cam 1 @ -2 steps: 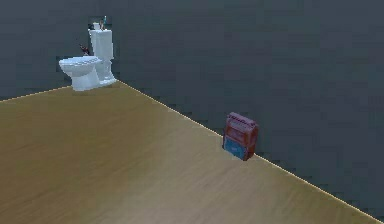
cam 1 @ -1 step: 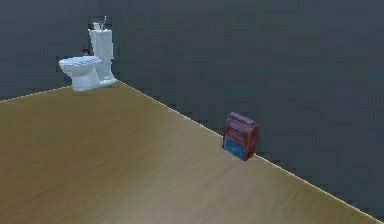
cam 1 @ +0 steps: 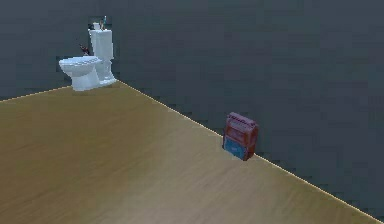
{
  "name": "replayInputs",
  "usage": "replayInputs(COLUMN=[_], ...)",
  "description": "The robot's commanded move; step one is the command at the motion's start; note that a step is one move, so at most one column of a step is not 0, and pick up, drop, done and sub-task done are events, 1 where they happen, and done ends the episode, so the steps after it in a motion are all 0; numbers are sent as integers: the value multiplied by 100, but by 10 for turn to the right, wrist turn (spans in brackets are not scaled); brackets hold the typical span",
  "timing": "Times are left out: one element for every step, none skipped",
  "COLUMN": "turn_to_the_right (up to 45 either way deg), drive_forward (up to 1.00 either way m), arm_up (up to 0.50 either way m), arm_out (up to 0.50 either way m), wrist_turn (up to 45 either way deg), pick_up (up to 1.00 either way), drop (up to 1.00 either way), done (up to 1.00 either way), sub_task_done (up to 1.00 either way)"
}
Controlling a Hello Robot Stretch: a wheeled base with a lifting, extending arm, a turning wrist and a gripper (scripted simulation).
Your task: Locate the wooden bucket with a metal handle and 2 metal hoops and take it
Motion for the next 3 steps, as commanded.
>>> replayInputs(turn_to_the_right=[0,0,0], drive_forward=[0,0,0], arm_up=[-30,0,10], arm_out=[0,0,0], wrist_turn=[0,0,0], pick_up=[0,100,0], drop=[0,0,0], done=[0,0,0], sub_task_done=[0,0,0])
